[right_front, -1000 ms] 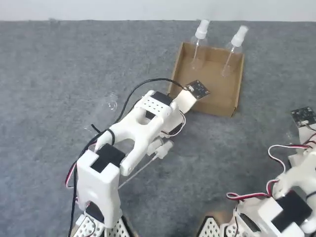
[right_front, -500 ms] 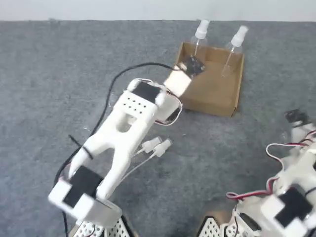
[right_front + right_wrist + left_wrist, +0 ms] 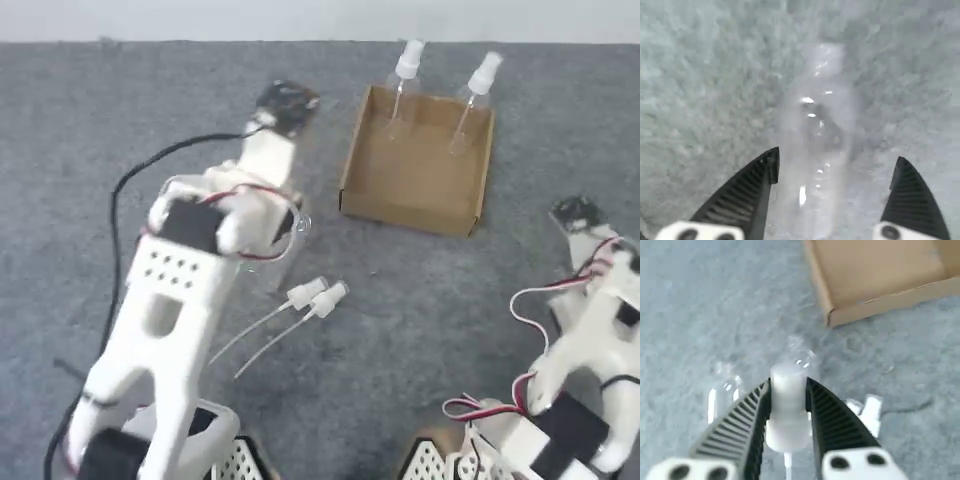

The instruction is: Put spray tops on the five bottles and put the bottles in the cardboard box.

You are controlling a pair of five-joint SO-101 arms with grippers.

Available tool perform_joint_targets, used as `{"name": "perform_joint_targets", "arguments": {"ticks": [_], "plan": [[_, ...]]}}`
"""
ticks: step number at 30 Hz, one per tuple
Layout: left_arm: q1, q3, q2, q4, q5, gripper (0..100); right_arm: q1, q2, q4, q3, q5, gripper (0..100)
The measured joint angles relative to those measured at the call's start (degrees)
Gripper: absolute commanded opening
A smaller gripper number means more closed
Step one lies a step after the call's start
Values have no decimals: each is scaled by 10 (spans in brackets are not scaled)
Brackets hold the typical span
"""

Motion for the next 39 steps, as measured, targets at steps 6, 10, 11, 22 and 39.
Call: {"name": "perform_joint_targets", "arguments": {"ticks": [6, 10, 11, 22, 39], "plan": [[-47, 124, -98, -44, 0, 27, -47, 84, 123, -150, -24, 292], [-59, 180, -122, -68, 0, 27, -60, 153, 143, -188, -29, 292], [-59, 186, -123, -72, 0, 27, -65, 164, 153, -191, -29, 292], [-59, 194, -119, -98, 0, 27, -100, 127, 213, -197, -77, 292], [-59, 194, -105, -98, 0, 26, -140, 116, 125, -113, -82, 226]]}}
